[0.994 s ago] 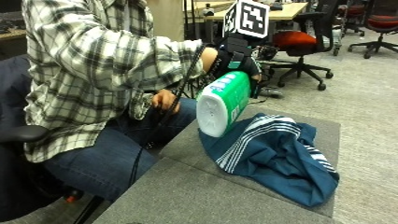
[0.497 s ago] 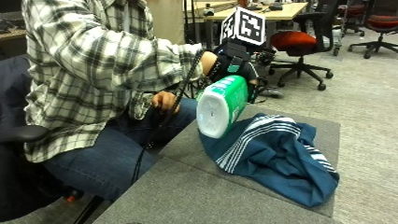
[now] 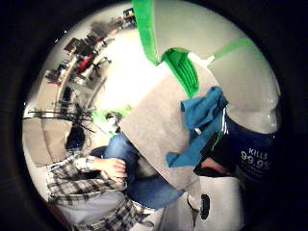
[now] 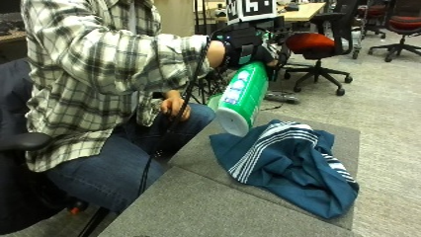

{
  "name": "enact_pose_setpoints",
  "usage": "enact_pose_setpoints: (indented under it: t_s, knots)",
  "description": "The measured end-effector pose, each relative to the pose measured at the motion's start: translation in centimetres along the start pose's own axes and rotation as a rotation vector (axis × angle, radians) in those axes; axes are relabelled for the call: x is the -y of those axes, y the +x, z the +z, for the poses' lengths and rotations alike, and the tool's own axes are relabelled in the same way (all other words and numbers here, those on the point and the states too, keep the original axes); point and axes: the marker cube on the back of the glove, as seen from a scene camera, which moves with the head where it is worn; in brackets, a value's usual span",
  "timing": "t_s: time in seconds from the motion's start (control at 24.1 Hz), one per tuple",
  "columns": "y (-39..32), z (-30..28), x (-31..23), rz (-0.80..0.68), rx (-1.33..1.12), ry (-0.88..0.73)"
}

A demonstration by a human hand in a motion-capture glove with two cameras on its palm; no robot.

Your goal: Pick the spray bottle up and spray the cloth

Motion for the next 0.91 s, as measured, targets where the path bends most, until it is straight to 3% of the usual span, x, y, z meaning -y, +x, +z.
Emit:
enact_pose_setpoints:
  t_s: [0.46, 0.91]
  knots:
    - [5.8, -3.9, -4.2, 0.304, 0.617, 0.533]
    - [11.3, -0.7, -11.9, 0.359, 0.63, 0.684]
